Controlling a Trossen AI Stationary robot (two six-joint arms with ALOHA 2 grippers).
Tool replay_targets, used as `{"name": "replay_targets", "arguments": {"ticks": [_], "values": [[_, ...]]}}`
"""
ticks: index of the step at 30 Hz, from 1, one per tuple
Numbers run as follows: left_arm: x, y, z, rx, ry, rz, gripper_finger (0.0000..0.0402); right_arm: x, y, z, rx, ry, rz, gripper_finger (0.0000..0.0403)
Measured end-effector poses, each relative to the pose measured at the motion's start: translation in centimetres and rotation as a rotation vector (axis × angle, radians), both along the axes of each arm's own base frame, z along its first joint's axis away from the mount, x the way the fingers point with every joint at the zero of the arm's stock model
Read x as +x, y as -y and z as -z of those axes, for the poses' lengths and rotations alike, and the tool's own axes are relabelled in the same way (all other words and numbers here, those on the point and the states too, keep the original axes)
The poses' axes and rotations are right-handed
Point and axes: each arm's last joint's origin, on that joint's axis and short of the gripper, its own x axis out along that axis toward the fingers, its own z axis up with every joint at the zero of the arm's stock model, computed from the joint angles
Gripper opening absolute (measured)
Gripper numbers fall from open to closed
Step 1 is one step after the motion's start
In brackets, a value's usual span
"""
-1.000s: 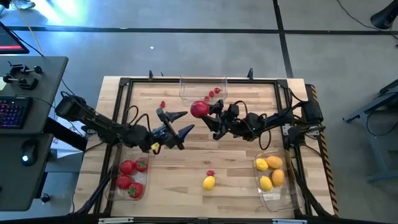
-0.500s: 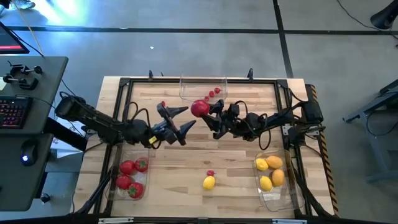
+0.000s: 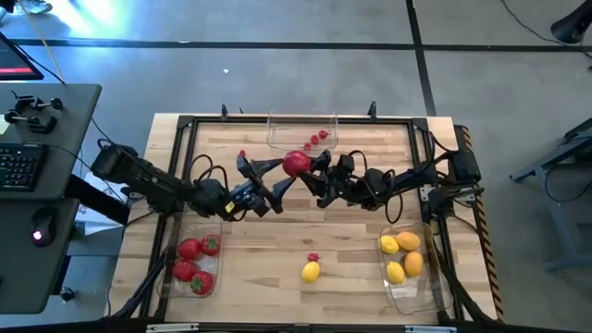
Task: Sort produce into baskets
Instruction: Put the red tomato into the bottom left transparent bin
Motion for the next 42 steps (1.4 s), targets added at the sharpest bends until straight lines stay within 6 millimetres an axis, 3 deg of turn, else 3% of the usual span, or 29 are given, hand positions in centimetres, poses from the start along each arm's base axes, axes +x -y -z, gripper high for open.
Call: {"name": "replay_targets", "arguments": {"ticks": [16, 30, 42], "values": [[1.6, -0.3, -0.2, -0.046, -0.008, -0.072, 0.0297, 0.2, -0.3, 0.4, 0.023, -0.042, -0.006, 0.0241], [1.5, -0.2, 0.2, -0.055, -0.063, -0.149, 0.0214, 0.4, 0.3, 0.6, -0.038, -0.114, 0.056, 0.0272], [1.5, -0.2, 0.1, -0.049, -0.074, -0.174, 0.0206, -0.1, 0.3, -0.6, -0.085, -0.163, 0.08, 0.0273]]}}
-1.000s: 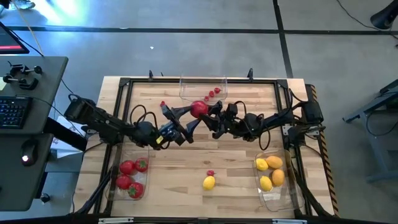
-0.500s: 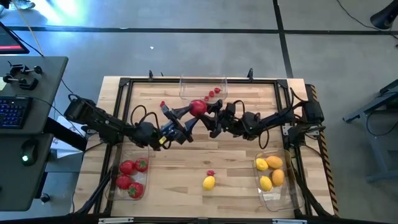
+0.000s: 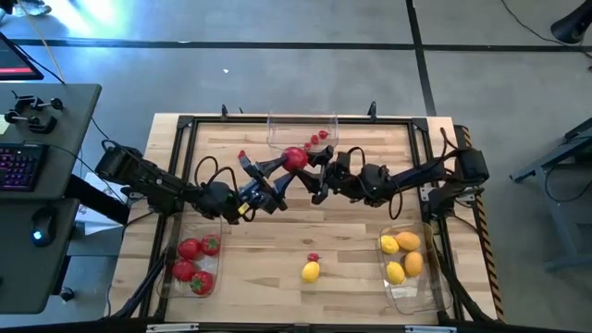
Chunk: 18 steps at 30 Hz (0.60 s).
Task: Sort produce into baskets
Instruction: Put the red tomato into the bottom left transparent bin
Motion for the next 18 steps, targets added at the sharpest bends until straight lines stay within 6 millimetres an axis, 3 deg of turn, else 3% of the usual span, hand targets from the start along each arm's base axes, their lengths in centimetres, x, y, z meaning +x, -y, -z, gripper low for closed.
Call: {"name": "replay_targets", "arguments": {"ticks": [18], "values": [[0.0, -0.1, 0.3, -0.01, -0.024, -0.021, 0.0205, -2.5, 0.1, -2.6, -0.107, -0.327, 0.03, 0.0284]]}}
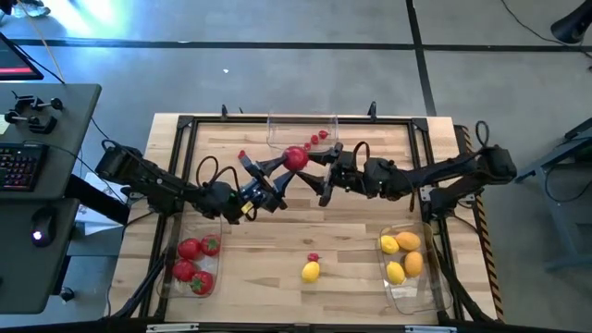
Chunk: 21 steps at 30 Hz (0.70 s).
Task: Sort produce into baskets
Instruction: Put the red tomato into the bottom left transparent bin
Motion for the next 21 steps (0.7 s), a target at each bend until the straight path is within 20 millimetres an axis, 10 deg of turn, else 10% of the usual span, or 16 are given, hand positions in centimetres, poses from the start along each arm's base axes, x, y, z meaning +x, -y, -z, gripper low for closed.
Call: {"name": "replay_targets", "arguments": {"ticks": [21], "values": [[-0.3, 1.1, 2.0, 0.002, -0.223, -0.156, 0.0186, -3.5, 0.5, 0.4, -0.03, -0.396, 0.088, 0.0251]]}}
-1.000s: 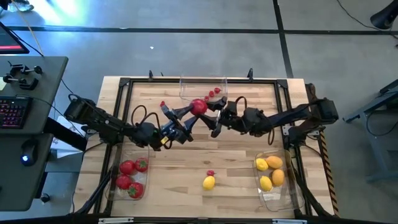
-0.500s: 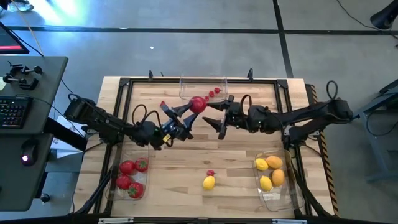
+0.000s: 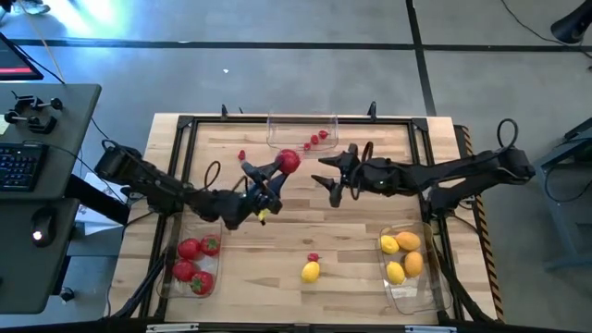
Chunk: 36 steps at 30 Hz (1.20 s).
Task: Sort produce into baskets
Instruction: Put the red tomato into the bottom left transparent bin
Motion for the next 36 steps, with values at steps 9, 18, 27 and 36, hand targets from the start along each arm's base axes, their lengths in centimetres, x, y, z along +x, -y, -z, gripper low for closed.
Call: {"name": "replay_targets", "arguments": {"ticks": [9, 18, 27, 36], "values": [[-2.4, 0.7, 0.3, -0.105, -0.091, 0.005, 0.0164, 0.7, -0.2, 1.4, 0.006, -0.056, 0.007, 0.0181], [-7.4, 0.3, -0.7, -0.366, -0.148, 0.14, 0.0163, 0.8, -0.2, 1.5, 0.008, -0.059, 0.008, 0.0157], [-13.4, 1.1, -2.7, -0.82, -0.246, 0.282, 0.0163, 0.8, -0.2, 1.5, 0.009, -0.066, 0.008, 0.0156], [-17.9, 1.5, -3.1, -1.39, -0.575, 0.112, 0.0162, 0.8, -0.2, 1.7, 0.026, -0.076, 0.01, 0.0156]]}}
